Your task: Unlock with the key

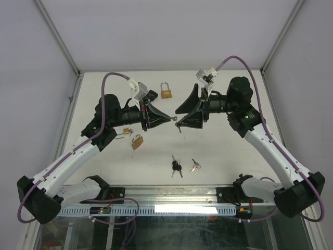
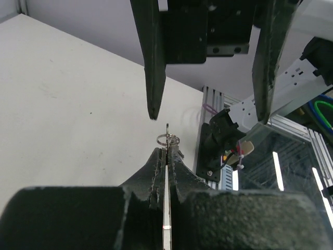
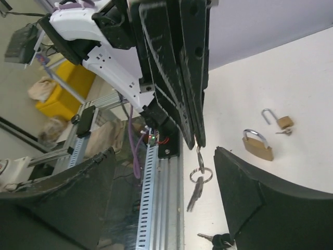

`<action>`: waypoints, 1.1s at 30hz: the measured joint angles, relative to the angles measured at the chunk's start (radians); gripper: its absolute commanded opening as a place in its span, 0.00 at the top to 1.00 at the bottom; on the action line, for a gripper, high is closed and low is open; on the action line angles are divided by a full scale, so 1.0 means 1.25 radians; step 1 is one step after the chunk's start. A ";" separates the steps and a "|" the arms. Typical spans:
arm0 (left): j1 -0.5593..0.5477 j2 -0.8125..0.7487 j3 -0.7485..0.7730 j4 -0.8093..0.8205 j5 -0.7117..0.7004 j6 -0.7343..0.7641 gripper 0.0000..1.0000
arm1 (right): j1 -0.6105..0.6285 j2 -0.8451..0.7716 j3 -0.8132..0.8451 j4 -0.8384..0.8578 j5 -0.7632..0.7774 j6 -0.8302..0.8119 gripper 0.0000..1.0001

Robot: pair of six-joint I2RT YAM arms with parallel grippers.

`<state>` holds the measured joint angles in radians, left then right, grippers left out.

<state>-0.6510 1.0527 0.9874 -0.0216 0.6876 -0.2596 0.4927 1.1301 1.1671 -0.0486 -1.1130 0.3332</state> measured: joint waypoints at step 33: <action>0.026 -0.001 -0.040 0.198 0.060 -0.153 1.00 | 0.041 0.038 -0.042 0.077 0.012 0.074 1.00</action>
<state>-0.6186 1.0512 0.9379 0.2260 0.7631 -0.4511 0.5442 1.1770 1.1141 0.0475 -1.0985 0.4255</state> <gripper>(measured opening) 0.009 0.117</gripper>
